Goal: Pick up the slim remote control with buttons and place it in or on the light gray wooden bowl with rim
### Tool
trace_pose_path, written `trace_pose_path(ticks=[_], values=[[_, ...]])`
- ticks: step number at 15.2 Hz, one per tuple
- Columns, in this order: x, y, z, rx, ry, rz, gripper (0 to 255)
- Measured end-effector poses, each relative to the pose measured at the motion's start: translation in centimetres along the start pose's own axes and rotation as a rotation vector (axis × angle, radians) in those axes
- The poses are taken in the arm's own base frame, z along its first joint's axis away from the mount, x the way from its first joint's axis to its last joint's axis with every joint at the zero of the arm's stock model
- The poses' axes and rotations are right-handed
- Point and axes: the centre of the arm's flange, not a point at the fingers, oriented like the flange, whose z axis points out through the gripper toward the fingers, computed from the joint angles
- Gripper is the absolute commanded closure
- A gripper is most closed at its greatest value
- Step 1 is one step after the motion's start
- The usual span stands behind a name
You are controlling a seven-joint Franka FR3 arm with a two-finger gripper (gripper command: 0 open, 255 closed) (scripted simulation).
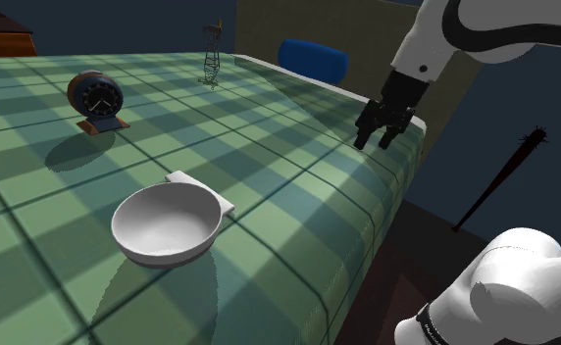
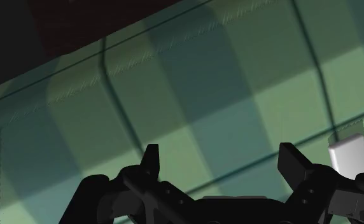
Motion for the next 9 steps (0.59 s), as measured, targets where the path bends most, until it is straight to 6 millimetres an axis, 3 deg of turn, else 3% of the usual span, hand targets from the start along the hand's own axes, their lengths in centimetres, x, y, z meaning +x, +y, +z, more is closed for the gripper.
trace_pose_path(ticks=[3, 9], values=[[1.1, -1.0, 0.7, -0.005, -0.002, -0.015, 0], [5.7, -6.6, 3.8, -0.031, -0.013, -0.084, 0]])
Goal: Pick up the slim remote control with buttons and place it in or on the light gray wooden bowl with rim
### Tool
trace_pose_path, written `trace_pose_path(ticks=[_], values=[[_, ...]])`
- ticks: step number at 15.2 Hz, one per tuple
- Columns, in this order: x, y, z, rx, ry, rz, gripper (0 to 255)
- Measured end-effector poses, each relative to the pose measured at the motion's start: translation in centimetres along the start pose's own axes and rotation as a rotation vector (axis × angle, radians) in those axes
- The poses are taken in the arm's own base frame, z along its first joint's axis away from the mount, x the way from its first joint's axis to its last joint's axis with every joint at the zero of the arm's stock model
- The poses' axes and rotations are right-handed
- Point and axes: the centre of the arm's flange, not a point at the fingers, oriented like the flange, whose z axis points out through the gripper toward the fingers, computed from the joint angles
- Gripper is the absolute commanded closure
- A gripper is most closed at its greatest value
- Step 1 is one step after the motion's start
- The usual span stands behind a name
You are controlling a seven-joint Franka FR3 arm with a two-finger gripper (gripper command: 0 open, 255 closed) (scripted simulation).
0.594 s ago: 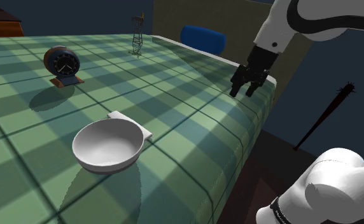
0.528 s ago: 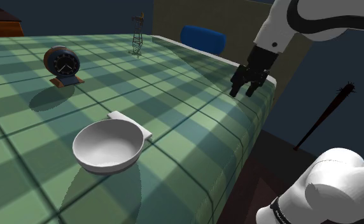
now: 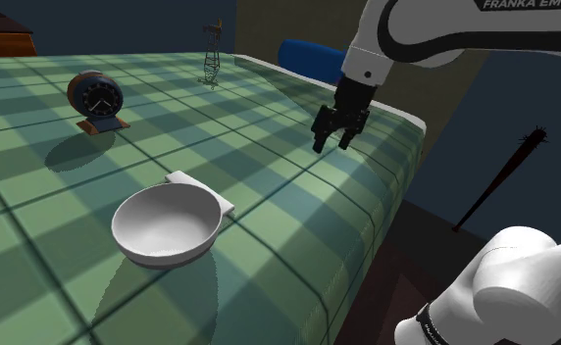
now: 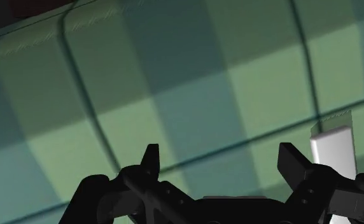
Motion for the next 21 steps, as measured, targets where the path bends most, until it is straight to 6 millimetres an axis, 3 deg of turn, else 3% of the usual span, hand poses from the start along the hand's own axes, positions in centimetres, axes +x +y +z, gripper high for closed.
trace_pose_path(ticks=[12, 21], values=[[9.3, -11.7, 7.6, -0.051, -0.018, -0.145, 0], [14.7, -21.3, 13.2, -0.089, -0.034, -0.255, 0]])
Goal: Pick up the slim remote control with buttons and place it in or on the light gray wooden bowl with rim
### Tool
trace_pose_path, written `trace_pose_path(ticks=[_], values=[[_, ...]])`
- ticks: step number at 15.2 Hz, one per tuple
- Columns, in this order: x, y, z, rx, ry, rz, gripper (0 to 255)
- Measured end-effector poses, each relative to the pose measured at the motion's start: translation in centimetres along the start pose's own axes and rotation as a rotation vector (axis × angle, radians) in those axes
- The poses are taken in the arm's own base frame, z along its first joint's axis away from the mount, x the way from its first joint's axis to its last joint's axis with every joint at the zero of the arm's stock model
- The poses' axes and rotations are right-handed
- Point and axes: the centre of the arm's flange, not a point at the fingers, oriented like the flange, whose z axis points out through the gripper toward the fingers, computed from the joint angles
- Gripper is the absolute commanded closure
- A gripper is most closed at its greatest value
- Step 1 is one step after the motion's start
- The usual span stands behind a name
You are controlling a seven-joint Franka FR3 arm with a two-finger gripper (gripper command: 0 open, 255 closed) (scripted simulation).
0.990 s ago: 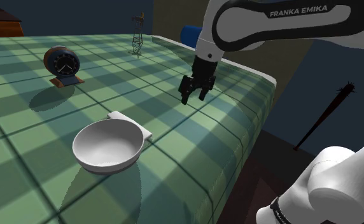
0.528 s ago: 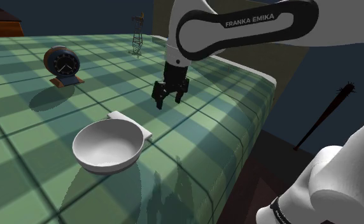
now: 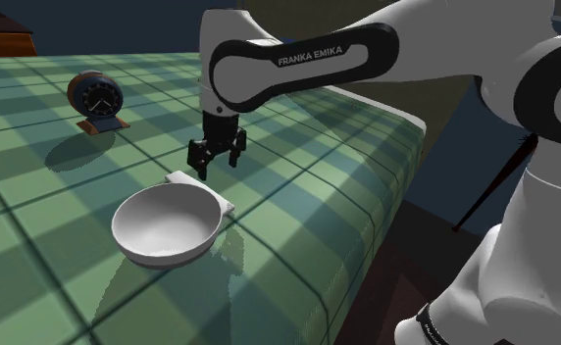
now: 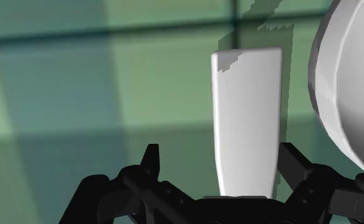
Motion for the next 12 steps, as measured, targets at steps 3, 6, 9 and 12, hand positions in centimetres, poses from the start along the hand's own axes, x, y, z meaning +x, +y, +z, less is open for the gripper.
trace_pose_path(ticks=[3, 6, 9, 12], values=[[2.2, -2.6, 1.8, -0.013, -0.004, -0.037, 0], [3.4, -4.0, 3.4, -0.019, -0.007, -0.053, 0], [3.8, -4.1, 4.7, -0.020, -0.003, -0.053, 0], [3.8, -4.1, 6.4, -0.020, -0.006, -0.054, 0]])
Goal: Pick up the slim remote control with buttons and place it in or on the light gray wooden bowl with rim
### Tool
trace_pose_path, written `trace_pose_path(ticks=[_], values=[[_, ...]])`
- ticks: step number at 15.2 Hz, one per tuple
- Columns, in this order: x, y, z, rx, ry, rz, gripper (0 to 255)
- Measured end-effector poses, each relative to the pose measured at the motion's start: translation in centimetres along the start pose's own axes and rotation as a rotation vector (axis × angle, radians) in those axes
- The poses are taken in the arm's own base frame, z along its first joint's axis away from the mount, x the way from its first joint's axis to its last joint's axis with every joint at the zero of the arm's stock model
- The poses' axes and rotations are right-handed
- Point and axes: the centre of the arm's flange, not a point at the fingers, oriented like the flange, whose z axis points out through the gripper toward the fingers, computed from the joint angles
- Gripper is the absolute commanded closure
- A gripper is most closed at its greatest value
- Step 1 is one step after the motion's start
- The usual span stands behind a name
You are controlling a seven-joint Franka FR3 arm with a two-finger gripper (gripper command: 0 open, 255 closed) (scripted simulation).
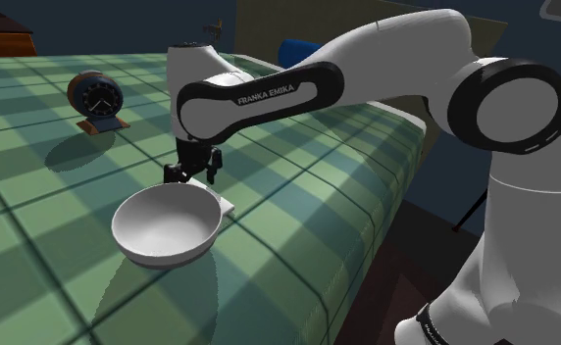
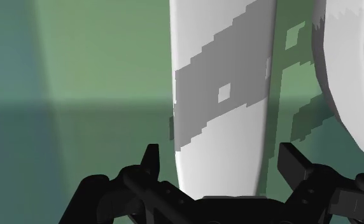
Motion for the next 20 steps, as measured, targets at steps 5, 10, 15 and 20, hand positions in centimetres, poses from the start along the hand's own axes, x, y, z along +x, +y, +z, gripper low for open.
trace_pose_path(ticks=[5, 10, 15, 20], values=[[-0.1, -0.1, 0.4, 0.000, 0.000, -0.001, 0], [-0.1, -0.1, 0.5, 0.000, -0.001, -0.001, 255], [-0.1, -0.1, 0.5, 0.000, -0.001, -0.001, 255], [-0.1, -0.1, -0.6, 0.000, -0.001, -0.001, 255]])
